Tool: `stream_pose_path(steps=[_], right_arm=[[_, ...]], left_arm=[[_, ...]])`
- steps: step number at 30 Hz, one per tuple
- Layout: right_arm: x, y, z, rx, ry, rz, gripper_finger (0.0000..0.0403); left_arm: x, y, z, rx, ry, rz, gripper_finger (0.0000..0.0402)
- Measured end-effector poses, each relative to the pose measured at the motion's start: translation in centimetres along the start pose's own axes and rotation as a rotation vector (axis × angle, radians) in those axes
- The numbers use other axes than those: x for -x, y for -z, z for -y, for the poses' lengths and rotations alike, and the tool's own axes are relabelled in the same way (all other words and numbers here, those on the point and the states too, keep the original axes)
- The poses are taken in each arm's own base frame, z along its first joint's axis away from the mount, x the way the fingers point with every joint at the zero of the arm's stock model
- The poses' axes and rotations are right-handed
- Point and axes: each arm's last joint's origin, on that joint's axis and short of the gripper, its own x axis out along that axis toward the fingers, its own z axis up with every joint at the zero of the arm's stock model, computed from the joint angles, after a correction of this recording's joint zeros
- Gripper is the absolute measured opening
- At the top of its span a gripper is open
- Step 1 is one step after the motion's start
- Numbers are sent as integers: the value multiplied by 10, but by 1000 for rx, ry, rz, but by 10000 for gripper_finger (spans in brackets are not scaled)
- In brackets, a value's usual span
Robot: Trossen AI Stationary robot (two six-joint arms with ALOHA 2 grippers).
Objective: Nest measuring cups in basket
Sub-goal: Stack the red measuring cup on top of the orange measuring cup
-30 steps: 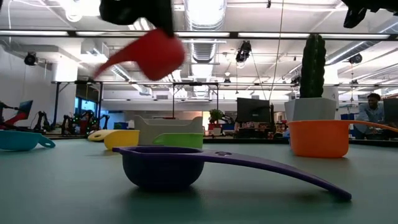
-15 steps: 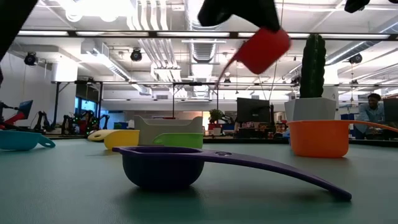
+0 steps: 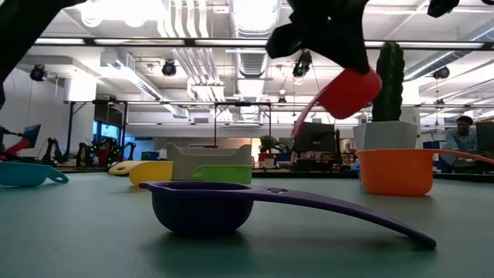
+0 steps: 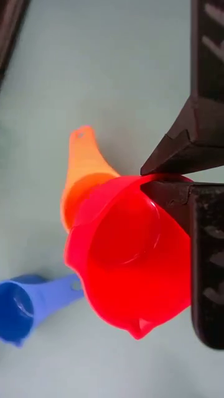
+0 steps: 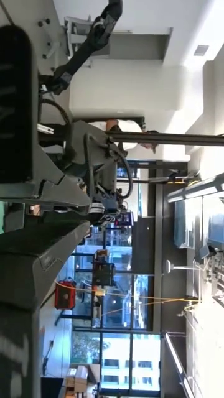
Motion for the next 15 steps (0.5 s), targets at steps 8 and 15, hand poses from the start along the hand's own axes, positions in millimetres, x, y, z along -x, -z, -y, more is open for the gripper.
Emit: stream_pose_path(steps=[8, 15], right_arm=[[0, 0, 0, -1, 3, -1, 38], [0, 1, 0, -2, 3, -5, 38]], left_arm=[[-12, 0, 0, 4, 27, 57, 2], [-18, -2, 0, -2, 46, 97, 14]])
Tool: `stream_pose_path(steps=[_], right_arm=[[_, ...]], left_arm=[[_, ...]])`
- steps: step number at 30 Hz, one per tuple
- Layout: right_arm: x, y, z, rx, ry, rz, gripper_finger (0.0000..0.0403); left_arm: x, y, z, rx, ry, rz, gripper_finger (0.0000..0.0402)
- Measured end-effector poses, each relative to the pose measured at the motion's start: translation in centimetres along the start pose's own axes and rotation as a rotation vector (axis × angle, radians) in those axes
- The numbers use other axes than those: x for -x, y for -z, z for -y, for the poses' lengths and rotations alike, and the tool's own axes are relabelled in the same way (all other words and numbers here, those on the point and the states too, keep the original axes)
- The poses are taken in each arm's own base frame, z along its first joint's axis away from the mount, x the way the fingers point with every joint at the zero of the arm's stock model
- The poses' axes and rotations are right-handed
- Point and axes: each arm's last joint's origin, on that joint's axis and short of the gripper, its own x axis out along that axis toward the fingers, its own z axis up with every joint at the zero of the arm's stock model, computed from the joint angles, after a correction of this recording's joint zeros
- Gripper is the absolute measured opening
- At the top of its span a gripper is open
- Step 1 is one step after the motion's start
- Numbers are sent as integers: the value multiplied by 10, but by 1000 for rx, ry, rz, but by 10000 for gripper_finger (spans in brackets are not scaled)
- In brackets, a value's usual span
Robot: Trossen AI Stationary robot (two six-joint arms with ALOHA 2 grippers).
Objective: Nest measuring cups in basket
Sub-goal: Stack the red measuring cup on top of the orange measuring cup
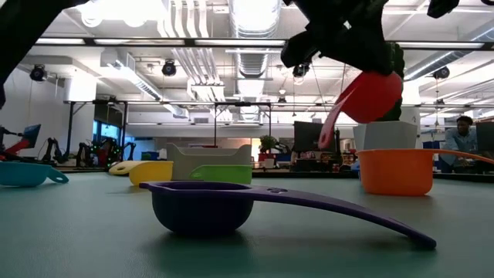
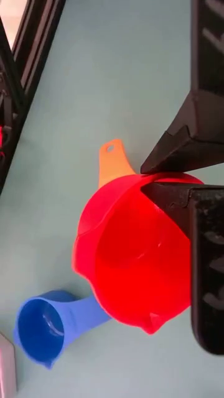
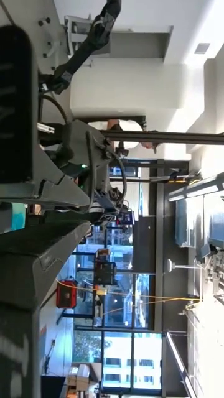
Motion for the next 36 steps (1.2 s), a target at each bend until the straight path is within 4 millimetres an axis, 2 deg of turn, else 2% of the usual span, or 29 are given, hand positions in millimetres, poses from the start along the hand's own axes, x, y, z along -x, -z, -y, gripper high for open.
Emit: stream_pose_path(steps=[6, 21, 36], right_arm=[[0, 0, 0, 0, 0, 0, 38], [0, 0, 0, 0, 0, -1, 38], [0, 0, 0, -1, 0, -2, 38]], left_arm=[[-10, 5, -3, 7, 3, 14, 15], [-15, -4, -8, 14, 22, 77, 22], [-16, -4, -9, 6, 22, 84, 113]])
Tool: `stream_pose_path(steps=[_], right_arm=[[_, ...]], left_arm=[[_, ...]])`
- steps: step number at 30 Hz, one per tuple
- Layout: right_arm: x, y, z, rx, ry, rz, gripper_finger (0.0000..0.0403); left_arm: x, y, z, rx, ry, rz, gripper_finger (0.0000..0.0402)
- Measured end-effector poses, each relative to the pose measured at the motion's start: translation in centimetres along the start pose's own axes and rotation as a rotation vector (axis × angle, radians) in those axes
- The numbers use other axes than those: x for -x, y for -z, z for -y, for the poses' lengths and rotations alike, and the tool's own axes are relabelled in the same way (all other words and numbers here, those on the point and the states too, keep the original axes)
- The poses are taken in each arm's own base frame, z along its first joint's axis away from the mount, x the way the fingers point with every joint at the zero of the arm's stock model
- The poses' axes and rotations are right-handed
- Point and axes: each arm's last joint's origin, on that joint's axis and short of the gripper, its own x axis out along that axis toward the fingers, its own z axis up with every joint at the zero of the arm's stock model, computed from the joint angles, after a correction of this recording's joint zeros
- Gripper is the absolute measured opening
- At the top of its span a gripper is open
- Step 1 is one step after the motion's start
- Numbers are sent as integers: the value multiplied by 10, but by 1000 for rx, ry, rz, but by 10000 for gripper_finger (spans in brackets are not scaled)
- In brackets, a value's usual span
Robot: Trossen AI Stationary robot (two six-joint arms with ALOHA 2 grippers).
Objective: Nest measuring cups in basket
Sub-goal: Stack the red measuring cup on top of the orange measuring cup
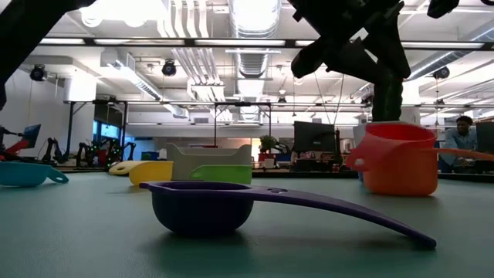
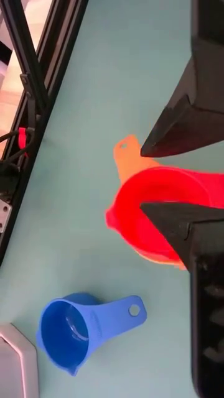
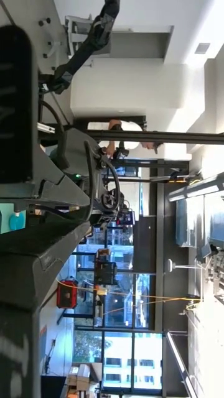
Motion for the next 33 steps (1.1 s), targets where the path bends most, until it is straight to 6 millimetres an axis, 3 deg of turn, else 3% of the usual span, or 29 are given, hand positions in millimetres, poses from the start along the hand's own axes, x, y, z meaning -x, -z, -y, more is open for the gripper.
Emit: stream_pose_path(steps=[8, 14, 21, 29, 33], right_arm=[[0, 2, 0, -3, -1, -21, 38], [0, 3, 0, -28, 1, -32, 38], [0, 6, 0, -79, 22, -66, 38], [1, 19, 0, -183, 45, -192, 38], [3, 25, 0, -225, 44, -257, 38]], left_arm=[[1, -2, 0, -79, 1, 9, 130], [9, 3, 16, -262, -34, 35, 121], [19, 24, 35, -467, -60, -41, 82], [26, 37, 32, -534, -108, -163, 10], [29, 39, 32, -564, -112, -195, 4]])
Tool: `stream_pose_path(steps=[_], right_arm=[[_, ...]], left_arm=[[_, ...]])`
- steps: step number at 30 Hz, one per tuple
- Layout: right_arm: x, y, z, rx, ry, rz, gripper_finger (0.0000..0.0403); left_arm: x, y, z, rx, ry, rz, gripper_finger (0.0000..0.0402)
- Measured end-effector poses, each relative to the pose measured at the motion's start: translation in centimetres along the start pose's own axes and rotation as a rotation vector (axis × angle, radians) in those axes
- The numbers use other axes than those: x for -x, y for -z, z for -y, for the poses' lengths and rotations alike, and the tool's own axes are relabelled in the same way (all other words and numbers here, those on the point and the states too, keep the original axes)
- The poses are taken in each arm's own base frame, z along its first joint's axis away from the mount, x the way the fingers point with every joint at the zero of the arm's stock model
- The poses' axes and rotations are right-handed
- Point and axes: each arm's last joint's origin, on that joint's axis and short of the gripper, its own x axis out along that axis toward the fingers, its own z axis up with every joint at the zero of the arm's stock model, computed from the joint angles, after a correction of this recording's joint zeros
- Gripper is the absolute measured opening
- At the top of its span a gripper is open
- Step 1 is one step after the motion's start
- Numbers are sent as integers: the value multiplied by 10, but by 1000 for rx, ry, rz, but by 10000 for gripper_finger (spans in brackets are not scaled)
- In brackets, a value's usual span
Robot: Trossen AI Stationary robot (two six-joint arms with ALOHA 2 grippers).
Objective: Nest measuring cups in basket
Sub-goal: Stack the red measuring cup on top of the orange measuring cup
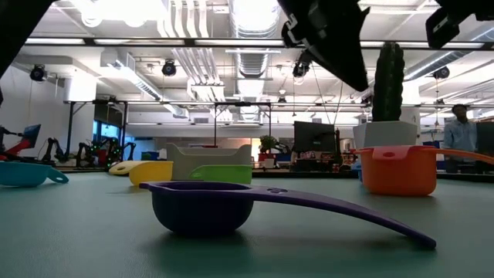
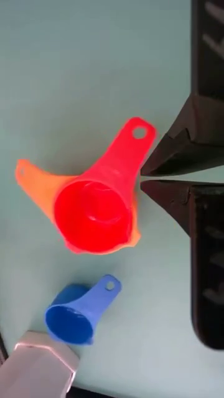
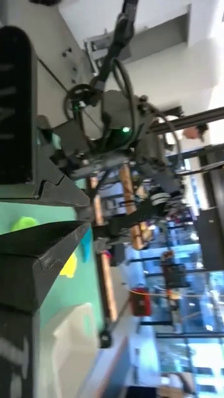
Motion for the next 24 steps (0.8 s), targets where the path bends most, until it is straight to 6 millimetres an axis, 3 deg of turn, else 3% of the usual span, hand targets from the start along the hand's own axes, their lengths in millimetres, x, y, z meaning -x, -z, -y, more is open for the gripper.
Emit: stream_pose_path(steps=[7, 11, 19, 24], right_arm=[[0, 7, 1, -15, 13, -69, 38], [0, 6, 1, -25, 11, -57, 38], [-2, 5, 3, -53, 77, -45, 38], [-10, 7, 3, -103, 102, -82, 38]], left_arm=[[1, 12, -1, -84, 1, -78, 1], [13, 32, -10, -53, 0, -54, 0], [55, 72, -33, 186, 26, 353, 0], [54, 96, -36, 259, 25, 477, 0]])
